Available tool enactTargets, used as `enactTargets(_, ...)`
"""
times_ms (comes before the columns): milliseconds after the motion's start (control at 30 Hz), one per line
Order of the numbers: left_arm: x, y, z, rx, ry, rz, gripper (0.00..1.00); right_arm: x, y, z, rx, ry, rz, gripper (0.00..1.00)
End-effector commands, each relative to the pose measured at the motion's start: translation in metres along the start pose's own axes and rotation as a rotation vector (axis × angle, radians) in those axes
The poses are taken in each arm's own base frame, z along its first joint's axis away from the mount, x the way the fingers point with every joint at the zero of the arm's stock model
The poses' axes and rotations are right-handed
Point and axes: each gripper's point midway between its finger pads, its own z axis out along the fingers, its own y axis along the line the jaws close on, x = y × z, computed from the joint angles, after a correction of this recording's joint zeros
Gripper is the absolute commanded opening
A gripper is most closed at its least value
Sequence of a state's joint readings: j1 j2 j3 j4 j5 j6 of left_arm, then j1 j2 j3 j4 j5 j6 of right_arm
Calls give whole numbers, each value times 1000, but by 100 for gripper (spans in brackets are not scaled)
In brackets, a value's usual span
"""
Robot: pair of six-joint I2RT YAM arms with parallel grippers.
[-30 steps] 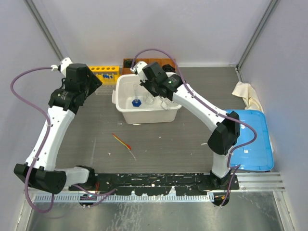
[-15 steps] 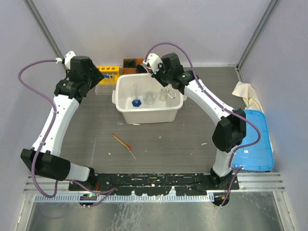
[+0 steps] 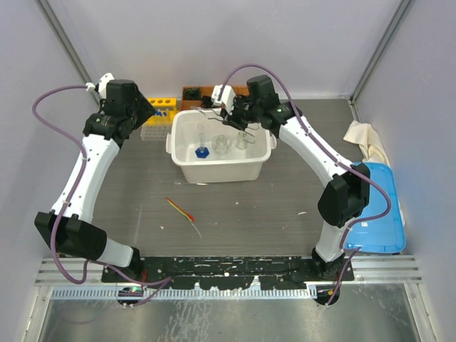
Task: Organize the chemistry lab equipment
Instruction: Pick up the chemistry item at the center of the board, then place the chemistry item in the storage box.
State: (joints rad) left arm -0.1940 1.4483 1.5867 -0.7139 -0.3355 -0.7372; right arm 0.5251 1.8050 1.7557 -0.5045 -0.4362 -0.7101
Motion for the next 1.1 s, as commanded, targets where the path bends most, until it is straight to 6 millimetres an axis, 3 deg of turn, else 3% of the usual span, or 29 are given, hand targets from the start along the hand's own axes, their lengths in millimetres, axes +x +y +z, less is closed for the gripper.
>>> enactTargets(0, -23, -11, -8, 48, -59, -23, 65, -52, 8, -21, -98, -162, -102, 1)
enactTargets(267, -26, -4, -11, 37, -63, -30, 65, -36, 36, -11, -256, -138, -74, 1)
enactTargets(867, -16, -8, -9, 59, 38, 28, 65, 6, 59, 23, -367, -67, 14, 1)
enactTargets(1067, -18, -6, -11, 63, 37, 22, 65, 21, 81, 38, -411, -27, 52, 1)
